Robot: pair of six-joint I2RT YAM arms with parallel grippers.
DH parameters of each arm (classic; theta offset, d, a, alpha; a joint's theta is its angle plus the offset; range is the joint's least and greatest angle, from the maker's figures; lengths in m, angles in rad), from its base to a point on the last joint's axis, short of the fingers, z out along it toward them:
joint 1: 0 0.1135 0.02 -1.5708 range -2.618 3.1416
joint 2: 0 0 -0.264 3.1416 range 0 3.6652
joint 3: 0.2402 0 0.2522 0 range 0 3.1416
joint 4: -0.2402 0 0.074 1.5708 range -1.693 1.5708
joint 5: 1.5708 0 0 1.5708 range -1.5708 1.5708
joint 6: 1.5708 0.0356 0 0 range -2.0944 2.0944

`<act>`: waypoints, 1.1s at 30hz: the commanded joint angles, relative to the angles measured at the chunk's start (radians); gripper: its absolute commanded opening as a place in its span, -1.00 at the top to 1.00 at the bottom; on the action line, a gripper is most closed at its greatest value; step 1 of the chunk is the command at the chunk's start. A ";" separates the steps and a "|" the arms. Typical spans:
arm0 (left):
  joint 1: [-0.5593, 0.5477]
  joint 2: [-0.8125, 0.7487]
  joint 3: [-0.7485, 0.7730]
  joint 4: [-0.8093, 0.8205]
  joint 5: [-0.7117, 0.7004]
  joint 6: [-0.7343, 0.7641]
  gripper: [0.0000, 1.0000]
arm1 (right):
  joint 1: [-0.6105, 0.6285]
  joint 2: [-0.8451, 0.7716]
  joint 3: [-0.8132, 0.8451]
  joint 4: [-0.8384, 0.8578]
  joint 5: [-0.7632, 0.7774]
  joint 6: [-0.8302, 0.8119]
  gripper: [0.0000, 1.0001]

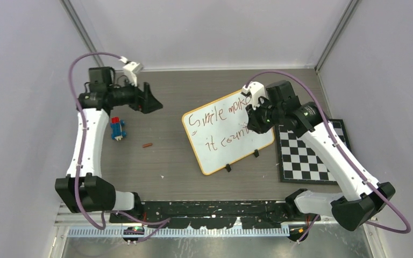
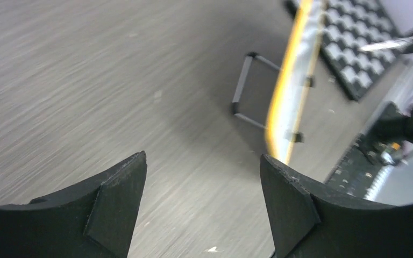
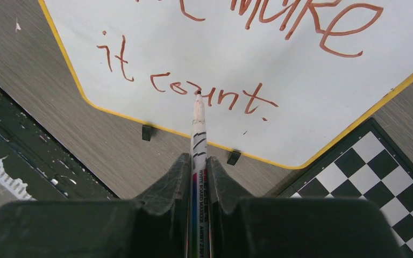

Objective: Write a sentence on the whiteboard
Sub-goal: Write a sentence on the whiteboard, then close the whiteboard marker at the center of the board.

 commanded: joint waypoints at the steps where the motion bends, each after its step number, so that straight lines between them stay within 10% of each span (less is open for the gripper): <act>1: 0.150 -0.001 0.021 -0.203 -0.076 0.237 -0.55 | -0.001 -0.037 0.002 0.021 -0.015 0.058 1.00; 18: 0.240 0.120 -0.326 -0.200 -0.333 0.907 -0.36 | -0.059 -0.042 -0.009 0.028 -0.106 0.099 1.00; 33: 0.178 0.268 -0.431 0.017 -0.335 1.075 -0.18 | -0.078 -0.029 0.005 0.024 -0.096 0.105 0.99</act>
